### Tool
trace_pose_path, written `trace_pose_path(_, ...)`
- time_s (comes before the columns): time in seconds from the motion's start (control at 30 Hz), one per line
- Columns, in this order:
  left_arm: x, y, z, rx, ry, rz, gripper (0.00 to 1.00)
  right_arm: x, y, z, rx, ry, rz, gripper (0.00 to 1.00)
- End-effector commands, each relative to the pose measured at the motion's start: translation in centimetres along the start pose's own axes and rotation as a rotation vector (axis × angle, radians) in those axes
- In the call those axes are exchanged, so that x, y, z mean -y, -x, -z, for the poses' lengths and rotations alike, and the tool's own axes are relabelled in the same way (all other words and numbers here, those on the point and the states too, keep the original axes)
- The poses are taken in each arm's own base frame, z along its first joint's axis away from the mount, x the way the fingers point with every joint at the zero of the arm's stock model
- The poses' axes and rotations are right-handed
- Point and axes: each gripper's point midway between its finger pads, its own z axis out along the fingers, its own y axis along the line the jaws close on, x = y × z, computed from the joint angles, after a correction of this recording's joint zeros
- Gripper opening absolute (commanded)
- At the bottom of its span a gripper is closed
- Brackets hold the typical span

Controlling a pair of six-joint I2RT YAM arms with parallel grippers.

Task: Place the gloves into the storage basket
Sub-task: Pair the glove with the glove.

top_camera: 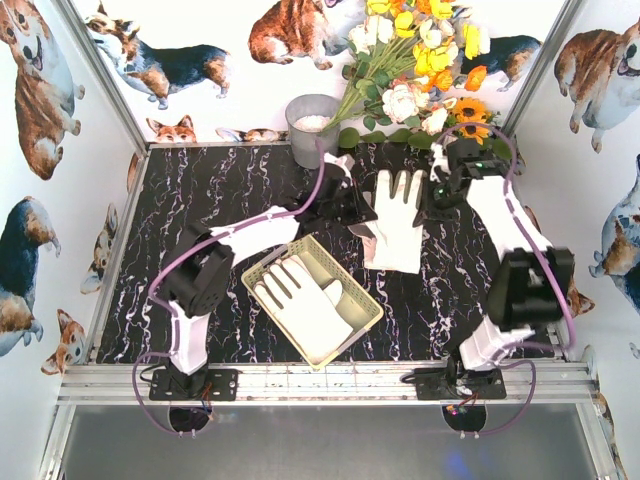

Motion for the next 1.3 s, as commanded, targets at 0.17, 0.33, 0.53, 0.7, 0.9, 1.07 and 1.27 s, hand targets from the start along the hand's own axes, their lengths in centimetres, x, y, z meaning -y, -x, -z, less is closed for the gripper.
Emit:
trace_pose_path(0.17, -6.4, 0.5, -3.5, 0.065, 0.199, -0.062, 0.0, 3.9, 3.6, -4.5, 0.006, -0.108, 0.05, 0.0)
trace_pose_path(0.33, -7.6, 0.8, -4.3, 0.074, 0.237, -0.093, 0.0, 3.8, 4.2, -5.5, 0.003, -0.096, 0.039, 0.0)
trace_pose_path(0.53, -9.8, 1.4, -4.0, 0.087, 0.298, -0.082, 0.0, 3.5, 5.2, -6.4, -0.007, -0.085, 0.038, 0.0)
trace_pose_path(0.7, -11.0, 1.3, -4.2, 0.072, 0.319, -0.06, 0.0, 3.6, 5.2, -7.5, -0.046, -0.08, 0.027, 0.0)
trace_pose_path(0.9, -11.9, 0.7, -4.7, 0.039, 0.33, -0.06, 0.0, 3.7, 4.8, -8.4, -0.076, -0.078, 0.016, 0.0)
trace_pose_path(1.07, -12.9, 0.0, -5.2, 0.012, 0.35, -0.057, 0.0, 4.0, 4.3, -9.1, -0.1, -0.084, -0.006, 0.0)
trace_pose_path(1.27, -13.6, -0.6, -5.8, -0.02, 0.338, -0.06, 0.0, 4.0, 3.7, -9.7, -0.13, -0.091, -0.04, 0.0)
